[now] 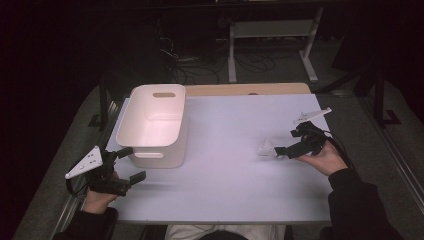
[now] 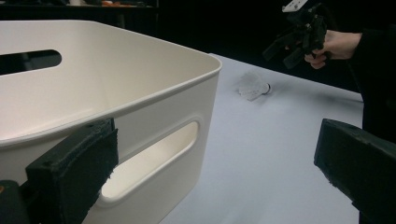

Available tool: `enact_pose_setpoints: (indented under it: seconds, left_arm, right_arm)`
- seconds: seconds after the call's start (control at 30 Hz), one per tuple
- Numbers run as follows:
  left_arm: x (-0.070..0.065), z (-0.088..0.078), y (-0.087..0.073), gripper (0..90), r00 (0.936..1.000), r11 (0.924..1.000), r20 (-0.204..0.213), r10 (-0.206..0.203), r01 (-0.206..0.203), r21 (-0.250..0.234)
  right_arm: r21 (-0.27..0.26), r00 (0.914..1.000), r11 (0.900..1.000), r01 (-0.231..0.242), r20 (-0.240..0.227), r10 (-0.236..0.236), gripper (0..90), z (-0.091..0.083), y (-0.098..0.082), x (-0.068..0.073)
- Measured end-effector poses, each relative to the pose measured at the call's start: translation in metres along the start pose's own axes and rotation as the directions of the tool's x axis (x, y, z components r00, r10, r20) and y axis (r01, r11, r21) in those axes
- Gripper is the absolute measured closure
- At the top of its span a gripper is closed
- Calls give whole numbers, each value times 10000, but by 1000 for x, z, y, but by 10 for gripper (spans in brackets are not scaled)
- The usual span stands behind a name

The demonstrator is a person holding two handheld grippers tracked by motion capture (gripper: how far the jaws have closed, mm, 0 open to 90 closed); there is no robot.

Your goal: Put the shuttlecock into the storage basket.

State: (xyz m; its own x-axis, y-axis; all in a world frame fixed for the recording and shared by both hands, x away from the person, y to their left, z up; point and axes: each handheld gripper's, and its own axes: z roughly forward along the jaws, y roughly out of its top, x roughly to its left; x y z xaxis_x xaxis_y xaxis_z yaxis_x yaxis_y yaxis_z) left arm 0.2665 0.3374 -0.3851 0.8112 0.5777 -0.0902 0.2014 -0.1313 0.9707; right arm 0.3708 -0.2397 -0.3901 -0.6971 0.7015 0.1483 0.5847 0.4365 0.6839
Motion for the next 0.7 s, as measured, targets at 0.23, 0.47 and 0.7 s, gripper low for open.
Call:
enact_pose_setpoints:
  seconds: [0.23, 0.47, 0.7]
  left_arm:
    - [0, 0, 0, 0, 10000, 10000, 5, 7, -7, 4]
    - [0, 0, 0, 0, 10000, 10000, -3, 2, -2, -27]
    - [0, 0, 0, 0, 10000, 10000, 4, -2, 2, -38]
  right_arm:
    - [684, 9997, 9975, 179, -157, -169, 0, 7, 1, -3]
    - [1128, 9986, 9933, 245, -489, -190, 0, 14, 6, -9]
    - [1514, 9972, 9875, 447, -665, -350, 0, 25, 5, -12]
